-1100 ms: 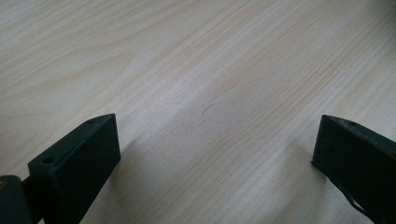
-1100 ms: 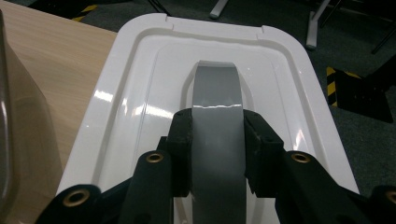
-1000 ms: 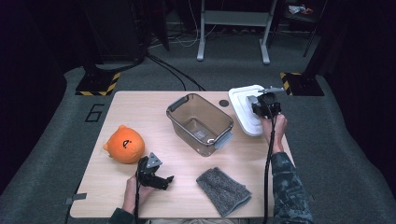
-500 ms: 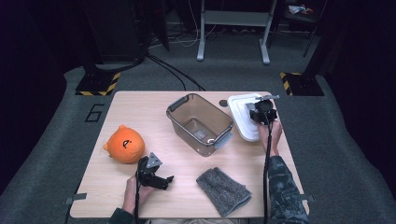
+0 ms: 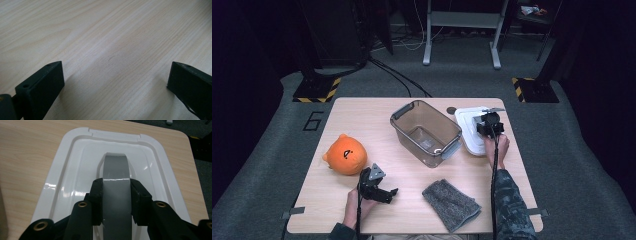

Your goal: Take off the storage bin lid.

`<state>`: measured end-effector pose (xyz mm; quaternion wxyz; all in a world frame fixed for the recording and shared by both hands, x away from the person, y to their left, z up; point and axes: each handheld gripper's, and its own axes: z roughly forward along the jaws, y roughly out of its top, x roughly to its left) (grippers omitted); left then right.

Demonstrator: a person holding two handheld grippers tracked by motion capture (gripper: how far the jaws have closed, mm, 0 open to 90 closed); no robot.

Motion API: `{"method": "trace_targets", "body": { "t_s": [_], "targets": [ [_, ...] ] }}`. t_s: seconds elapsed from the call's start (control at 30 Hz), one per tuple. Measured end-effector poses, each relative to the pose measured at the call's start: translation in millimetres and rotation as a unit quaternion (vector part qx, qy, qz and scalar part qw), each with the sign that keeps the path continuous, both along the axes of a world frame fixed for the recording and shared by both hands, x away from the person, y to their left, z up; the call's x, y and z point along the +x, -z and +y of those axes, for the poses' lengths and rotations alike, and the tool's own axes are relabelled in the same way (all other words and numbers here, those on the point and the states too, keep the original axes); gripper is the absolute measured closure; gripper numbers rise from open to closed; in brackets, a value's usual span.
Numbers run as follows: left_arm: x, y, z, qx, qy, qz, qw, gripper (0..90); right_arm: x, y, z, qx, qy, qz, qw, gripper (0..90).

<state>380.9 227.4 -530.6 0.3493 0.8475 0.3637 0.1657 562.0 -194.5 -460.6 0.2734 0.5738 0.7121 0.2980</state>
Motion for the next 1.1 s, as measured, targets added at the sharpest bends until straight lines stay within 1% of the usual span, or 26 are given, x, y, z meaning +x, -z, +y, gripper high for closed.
{"method": "trace_targets", "body": {
  "t_s": [0.07, 0.17, 0.27, 0.33, 0.5, 0.57, 0.6, 0.63, 0.7, 0.73, 0.77, 0.8, 0.83, 0.87, 0.9, 0.93, 0.97, 1.0, 1.03, 1.1],
  "targets": [
    [0.0, 0.0, 0.0, 0.0, 0.0, 0.0, 1.0, 0.2, 0.8, 3.5, 1.0, 0.001, 0.003, 0.002, 1.0, 66.3],
    [-0.1, 0.4, -0.3, -0.001, -0.002, -0.002, 1.0, 0.3, 2.7, 9.4, 1.5, -0.006, 0.005, 0.008, 0.9999, 66.2],
    [-0.1, 0.4, -0.3, -0.001, -0.001, -0.003, 1.0, 0.3, 4.5, 13.2, 1.7, -0.007, 0.002, 0.015, 0.9999, 66.2],
    [-0.1, 0.3, -0.3, -0.001, -0.001, -0.003, 1.0, 0.3, 5.2, 15.9, 1.6, -0.013, 0.002, 0.018, 0.9998, 66.1],
    [-0.1, 0.3, -0.2, -0.001, -0.001, -0.003, 1.0, 0.3, 5.9, 22.3, -1.1, -0.001, 0.001, 0.031, 0.9995, 65.9],
    [-0.1, 0.3, -0.3, -0.001, -0.001, -0.003, 1.0, 0.3, 6.9, 23.9, -3.1, 0.0, -0.006, 0.03, 0.9995, 65.7],
    [-0.1, 0.3, -0.3, -0.001, -0.001, -0.003, 1.0, 0.3, 6.6, 24.5, -3.7, 0.004, -0.004, 0.034, 0.9994, 65.4],
    [-0.1, 0.3, -0.3, -0.001, -0.001, -0.003, 1.0, 0.3, 7.1, 25.4, -4.8, 0.007, -0.007, 0.036, 0.9993, 64.3],
    [-0.1, 0.3, -0.3, -0.001, -0.001, -0.003, 1.0, 0.3, 5.8, 24.2, -6.8, 0.016, -0.006, 0.041, 0.999, 58.5],
    [-0.1, 0.3, -0.3, -0.001, -0.001, -0.003, 1.0, 0.3, 5.3, 23.5, -8.3, 0.019, -0.012, 0.04, 0.9989, 55.2],
    [-0.1, 0.3, -0.3, -0.001, -0.001, -0.003, 1.0, 0.3, 4.2, 22.4, -8.5, 0.024, -0.009, 0.045, 0.9986, 51.1],
    [-0.1, 0.3, -0.3, -0.001, -0.002, -0.003, 1.0, 0.3, 3.7, 21.8, -10.0, 0.023, -0.013, 0.046, 0.9986, 47.2],
    [-0.1, 0.3, -0.3, -0.001, -0.001, -0.003, 1.0, 0.3, 1.6, 20.6, -10.9, 0.029, -0.014, 0.05, 0.9982, 43.4],
    [-0.1, 0.3, -0.3, -0.001, -0.002, -0.003, 1.0, 0.3, 0.1, 19.6, -12.7, 0.03, -0.019, 0.052, 0.998, 40.1],
    [-0.1, 0.3, -0.3, -0.001, -0.002, -0.003, 1.0, 0.3, -2.0, 18.3, -13.3, 0.037, -0.019, 0.053, 0.9978, 38.5],
    [-0.1, 0.3, -0.3, -0.001, -0.002, -0.003, 1.0, 0.3, -6.4, 16.7, -14.2, 0.037, -0.025, 0.045, 0.998, 35.6],
    [-0.1, 0.3, -0.3, 0.0, -0.002, -0.003, 1.0, 0.3, -8.6, 15.9, -14.4, 0.028, -0.027, 0.038, 0.9985, 31.9],
    [-0.1, 0.4, -0.3, -0.001, -0.002, -0.003, 1.0, 0.3, -12.1, 14.7, -14.1, 0.028, -0.031, 0.037, 0.9984, 29.4],
    [-0.3, -0.2, -0.2, 0.003, -0.001, -0.001, 1.0, 0.3, -16.8, 13.5, -14.8, 0.034, -0.037, 0.042, 0.9978, 26.5],
    [-0.1, 0.3, -0.3, 0.0, -0.002, -0.004, 1.0, 0.2, -24.0, 12.9, -15.8, 0.039, -0.045, 0.04, 0.9974, 22.8]
  ]
}}
